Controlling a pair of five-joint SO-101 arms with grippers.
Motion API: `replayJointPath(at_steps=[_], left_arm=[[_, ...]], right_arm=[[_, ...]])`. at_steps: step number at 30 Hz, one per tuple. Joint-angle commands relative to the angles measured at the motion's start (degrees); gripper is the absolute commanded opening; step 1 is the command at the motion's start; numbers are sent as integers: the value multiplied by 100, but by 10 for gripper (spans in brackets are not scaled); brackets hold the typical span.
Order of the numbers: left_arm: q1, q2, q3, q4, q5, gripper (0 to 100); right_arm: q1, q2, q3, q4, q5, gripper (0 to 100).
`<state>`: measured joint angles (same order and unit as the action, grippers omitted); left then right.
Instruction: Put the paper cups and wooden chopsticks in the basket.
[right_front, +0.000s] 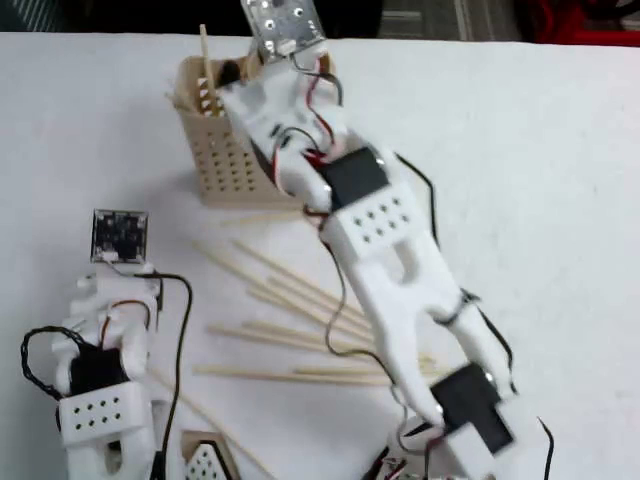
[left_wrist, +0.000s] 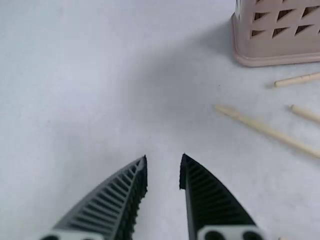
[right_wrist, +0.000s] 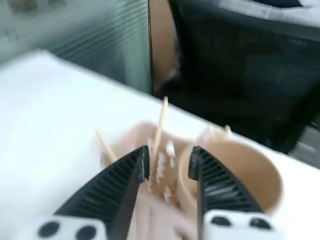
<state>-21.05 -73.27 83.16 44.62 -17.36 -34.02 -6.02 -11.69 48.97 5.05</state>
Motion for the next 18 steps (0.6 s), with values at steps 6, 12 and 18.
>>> replayJointPath(at_steps=[6,12,18], left_arm=[[-40,-84,-70,-123,-62,124],[-40,-84,-70,-123,-62,124],[-40,-84,-70,-123,-62,124]], right_arm=[[-31,-910,-264,3169,791,134],[-127,-910,-220,4611,1046,137],[-453,-954,1336,4778,1653,161]])
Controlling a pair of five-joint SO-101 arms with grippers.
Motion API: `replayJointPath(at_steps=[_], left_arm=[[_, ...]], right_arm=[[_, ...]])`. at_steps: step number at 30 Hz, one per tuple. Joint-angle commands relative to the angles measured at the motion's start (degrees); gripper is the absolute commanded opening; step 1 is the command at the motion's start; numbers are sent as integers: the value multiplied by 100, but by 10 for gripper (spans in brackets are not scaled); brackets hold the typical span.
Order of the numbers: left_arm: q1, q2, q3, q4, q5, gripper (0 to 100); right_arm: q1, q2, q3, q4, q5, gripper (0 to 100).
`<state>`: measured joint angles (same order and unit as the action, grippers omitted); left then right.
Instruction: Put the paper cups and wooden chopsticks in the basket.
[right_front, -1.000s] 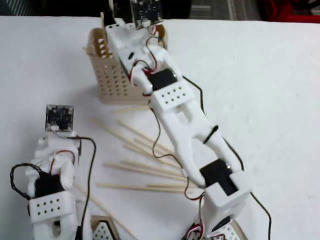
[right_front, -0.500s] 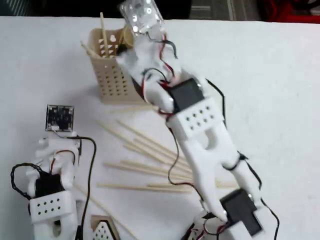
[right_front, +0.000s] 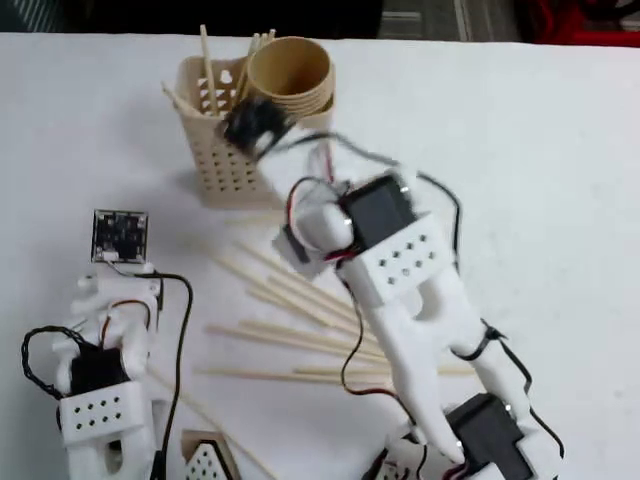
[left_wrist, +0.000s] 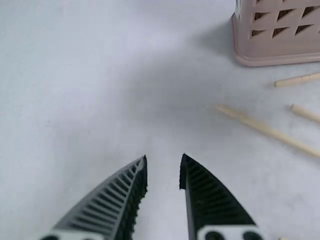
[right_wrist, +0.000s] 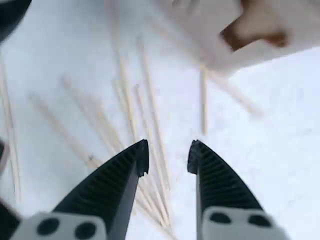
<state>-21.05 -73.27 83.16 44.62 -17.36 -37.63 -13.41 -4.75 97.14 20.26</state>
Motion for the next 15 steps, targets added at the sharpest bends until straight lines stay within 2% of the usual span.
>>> replayJointPath(at_steps=[1,5,11,15], left_arm=[[-40,-84,-70,-123,-62,124],[-40,-84,-62,-123,-62,124],[-40,-84,-62,-123,-62,124],[-40,-84,-62,-123,-62,124]], right_arm=[[-101,-198,1011,-242,132,187],[-110,-163,2321,-1288,158,281],[-330,-92,3754,-2932,167,283],[-347,418,4070,-3688,167,283]])
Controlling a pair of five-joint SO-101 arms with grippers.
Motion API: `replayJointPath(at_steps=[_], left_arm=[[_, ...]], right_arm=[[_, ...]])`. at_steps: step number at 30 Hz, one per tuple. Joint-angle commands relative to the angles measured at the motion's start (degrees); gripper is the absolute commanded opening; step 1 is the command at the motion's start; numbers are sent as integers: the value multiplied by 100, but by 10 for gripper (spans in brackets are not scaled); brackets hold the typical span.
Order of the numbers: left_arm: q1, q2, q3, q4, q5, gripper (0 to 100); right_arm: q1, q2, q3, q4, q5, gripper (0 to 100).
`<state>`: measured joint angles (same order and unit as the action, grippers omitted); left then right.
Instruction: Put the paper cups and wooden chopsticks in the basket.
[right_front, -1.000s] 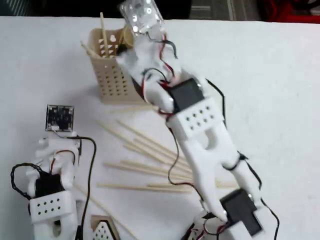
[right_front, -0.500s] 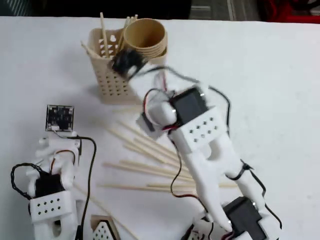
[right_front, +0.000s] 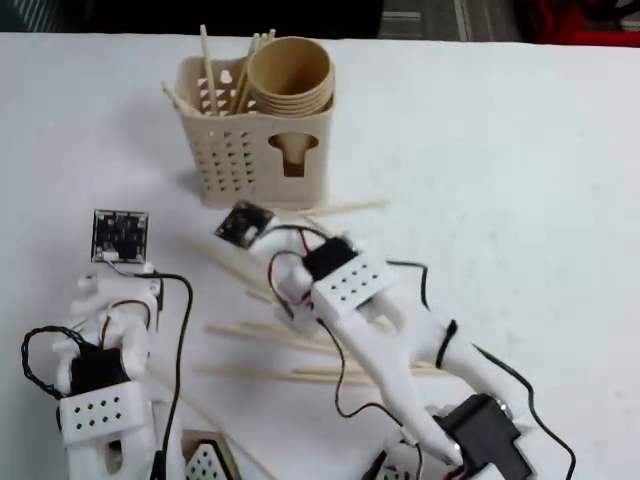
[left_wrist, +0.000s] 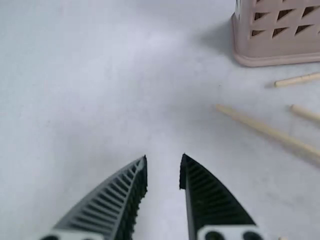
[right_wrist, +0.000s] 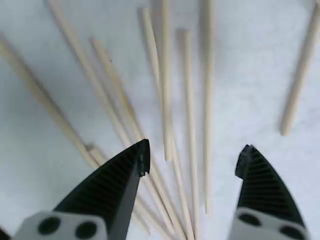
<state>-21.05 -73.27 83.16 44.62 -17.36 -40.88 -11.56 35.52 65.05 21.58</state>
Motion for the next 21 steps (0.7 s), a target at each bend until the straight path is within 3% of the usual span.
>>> replayJointPath(at_steps=[1,8,16,21], left_arm=[[-40,-84,-62,-123,-62,124],[-40,-84,-62,-123,-62,124],[-40,-84,-62,-123,-62,124],[-40,-84,-62,-123,-62,124]], right_arm=[[-4,418,44,-611,35,283],[4,1490,-123,-1235,35,280],[40,1701,-114,-1429,35,9],[347,1367,-105,-1358,35,18]])
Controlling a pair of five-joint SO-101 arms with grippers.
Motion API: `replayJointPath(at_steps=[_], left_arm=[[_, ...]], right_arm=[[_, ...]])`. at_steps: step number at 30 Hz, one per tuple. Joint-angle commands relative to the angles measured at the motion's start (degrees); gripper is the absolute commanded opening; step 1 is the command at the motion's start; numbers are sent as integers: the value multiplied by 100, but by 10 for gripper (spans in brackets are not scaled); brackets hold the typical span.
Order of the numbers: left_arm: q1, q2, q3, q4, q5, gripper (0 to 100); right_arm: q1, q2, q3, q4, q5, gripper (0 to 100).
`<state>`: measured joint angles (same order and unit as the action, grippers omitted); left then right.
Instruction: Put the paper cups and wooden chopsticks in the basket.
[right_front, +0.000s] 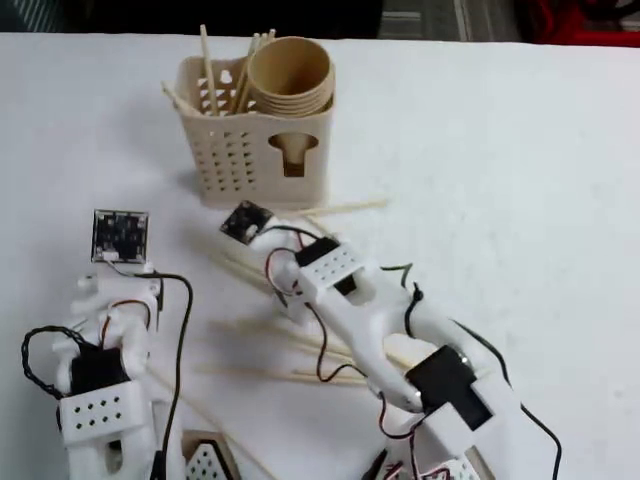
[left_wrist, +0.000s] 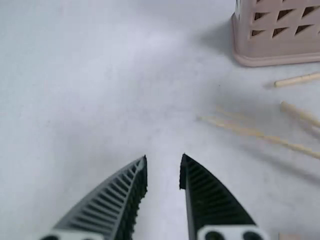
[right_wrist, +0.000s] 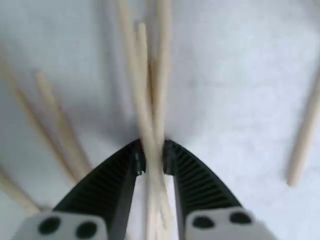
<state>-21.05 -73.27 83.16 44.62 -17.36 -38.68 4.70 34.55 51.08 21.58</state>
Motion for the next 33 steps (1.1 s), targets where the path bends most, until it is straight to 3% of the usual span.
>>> replayJointPath(at_steps=[1,12,20,28,33], left_arm=[[-40,-84,-62,-123,-62,124],[-40,-84,-62,-123,-62,124],[-31,-84,-62,-123,-62,124],[-31,-84,-62,-123,-62,124],[-31,-84,-62,-123,-62,124]], right_arm=[[171,-400,-9,136,44,18],[189,-2624,-44,1262,343,17],[198,-4013,-404,1270,299,17],[189,-4330,-1873,1218,-352,17],[180,-4330,-2453,435,-738,17]])
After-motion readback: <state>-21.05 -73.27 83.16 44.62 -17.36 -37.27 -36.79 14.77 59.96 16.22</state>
